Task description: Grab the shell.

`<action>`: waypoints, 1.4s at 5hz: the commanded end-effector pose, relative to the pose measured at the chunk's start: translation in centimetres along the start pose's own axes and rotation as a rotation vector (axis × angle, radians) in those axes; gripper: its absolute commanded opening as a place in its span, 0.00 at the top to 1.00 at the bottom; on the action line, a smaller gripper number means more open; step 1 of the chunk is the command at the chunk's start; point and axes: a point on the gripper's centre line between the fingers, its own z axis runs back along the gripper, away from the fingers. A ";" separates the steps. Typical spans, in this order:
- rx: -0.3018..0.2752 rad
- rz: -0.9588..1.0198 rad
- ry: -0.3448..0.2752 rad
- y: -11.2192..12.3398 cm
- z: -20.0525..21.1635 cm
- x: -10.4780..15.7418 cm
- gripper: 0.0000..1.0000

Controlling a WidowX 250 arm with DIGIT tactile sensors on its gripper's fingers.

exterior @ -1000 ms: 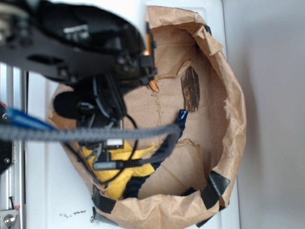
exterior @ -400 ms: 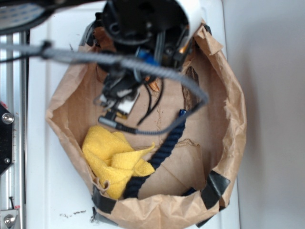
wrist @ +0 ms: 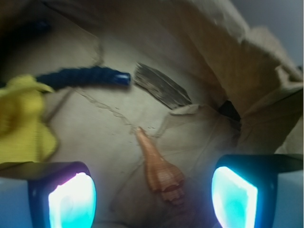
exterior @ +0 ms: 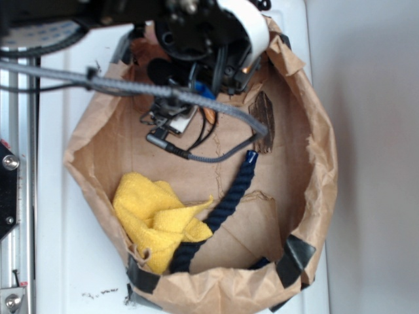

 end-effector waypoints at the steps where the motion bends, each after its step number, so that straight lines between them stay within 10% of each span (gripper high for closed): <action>1: -0.009 -0.107 -0.073 0.3 -0.7 1.9 0.00; 7: -0.032 -0.254 -0.015 0.9 -5.2 1.5 0.00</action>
